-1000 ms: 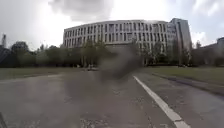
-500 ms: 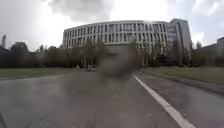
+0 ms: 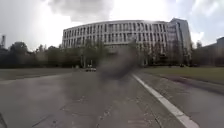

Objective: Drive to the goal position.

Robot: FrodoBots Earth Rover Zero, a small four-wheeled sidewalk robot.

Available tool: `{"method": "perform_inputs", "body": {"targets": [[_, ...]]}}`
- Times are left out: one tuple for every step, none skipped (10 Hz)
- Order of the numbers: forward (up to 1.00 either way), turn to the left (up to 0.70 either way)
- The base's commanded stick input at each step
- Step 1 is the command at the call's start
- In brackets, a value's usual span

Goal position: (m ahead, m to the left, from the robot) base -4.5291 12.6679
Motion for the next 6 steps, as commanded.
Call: {"method": "perform_inputs", "body": {"targets": [[0.7,0.0],[0.7,0.0],[0.7,0.0],[0.7,0.0],[0.7,0.0],[0.7,0.0]]}}
